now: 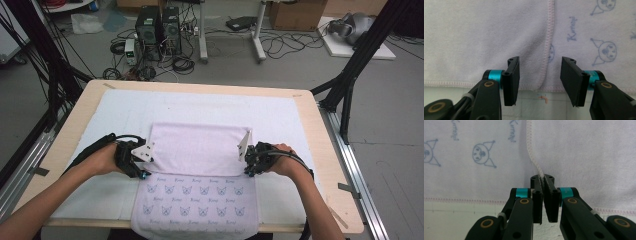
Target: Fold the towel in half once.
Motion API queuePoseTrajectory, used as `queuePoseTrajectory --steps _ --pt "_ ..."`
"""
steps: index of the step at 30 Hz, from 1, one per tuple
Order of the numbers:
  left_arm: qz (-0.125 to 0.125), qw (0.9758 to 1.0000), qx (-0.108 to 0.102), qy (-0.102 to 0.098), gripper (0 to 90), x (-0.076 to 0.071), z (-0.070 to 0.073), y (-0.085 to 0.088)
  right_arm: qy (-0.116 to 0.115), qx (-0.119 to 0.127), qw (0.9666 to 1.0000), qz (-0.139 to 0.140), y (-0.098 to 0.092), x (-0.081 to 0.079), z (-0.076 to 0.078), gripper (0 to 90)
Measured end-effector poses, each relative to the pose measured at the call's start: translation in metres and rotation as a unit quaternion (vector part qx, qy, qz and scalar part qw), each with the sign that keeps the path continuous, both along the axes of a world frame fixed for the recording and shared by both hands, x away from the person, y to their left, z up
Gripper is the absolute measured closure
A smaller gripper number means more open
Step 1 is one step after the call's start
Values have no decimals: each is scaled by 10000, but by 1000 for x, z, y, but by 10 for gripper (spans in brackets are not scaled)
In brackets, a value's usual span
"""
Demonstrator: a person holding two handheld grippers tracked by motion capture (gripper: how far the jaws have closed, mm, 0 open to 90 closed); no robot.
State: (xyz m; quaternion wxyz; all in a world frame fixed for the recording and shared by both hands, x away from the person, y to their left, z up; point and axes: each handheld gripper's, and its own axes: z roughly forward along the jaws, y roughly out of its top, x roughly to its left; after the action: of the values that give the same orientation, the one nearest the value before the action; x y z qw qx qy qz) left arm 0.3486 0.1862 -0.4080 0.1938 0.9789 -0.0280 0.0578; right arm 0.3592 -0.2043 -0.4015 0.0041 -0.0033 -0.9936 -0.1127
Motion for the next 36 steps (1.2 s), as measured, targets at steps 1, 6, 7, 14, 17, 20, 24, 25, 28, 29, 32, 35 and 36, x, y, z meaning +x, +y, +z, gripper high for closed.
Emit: queuePoseTrajectory --steps 1,6,7,14,17,20,24,25,28,29,32,35,36 --pt "6 10000 20 -31 568 -1 -1 0 -15 12 10000 -21 0 0 0 862" --pt "31 10000 83 -13 665 0 -1 -1 -29 31 10000 -10 0 0 1 861" --pt "43 9999 113 14 679 0 -1 -1 -18 44 10000 -12 0 0 1 861" --pt "144 9995 295 3 868 1 1 -5 -29 40 10000 -3 0 0 1 864" --pt "211 9992 309 112 879 2 1 -6 15 41 10000 17 -1 0 1 869" --pt "238 9993 244 171 883 4 5 -4 8 103 9999 25 -2 -1 2 871" --pt "310 9990 0 313 884 5 14 3 2 325 9995 16 -6 -1 8 871" --pt "326 9988 -87 360 884 5 18 5 39 417 9991 -12 -8 -2 11 871" --pt "370 9977 -334 457 884 2 29 12 96 609 9981 2 -13 -4 18 871" --pt "359 9975 -362 487 884 1 32 14 87 657 9978 6 -14 -5 21 871" --pt "308 9973 -420 515 884 -4 40 17 196 859 9961 74 -16 -10 30 871" --pt "243 9965 -522 610 884 -13 48 19 175 961 9951 130 -18 -17 38 870" --pt "144 9958 -595 677 884 -17 51 20 251 991 9946 163 -19 -20 40 871"
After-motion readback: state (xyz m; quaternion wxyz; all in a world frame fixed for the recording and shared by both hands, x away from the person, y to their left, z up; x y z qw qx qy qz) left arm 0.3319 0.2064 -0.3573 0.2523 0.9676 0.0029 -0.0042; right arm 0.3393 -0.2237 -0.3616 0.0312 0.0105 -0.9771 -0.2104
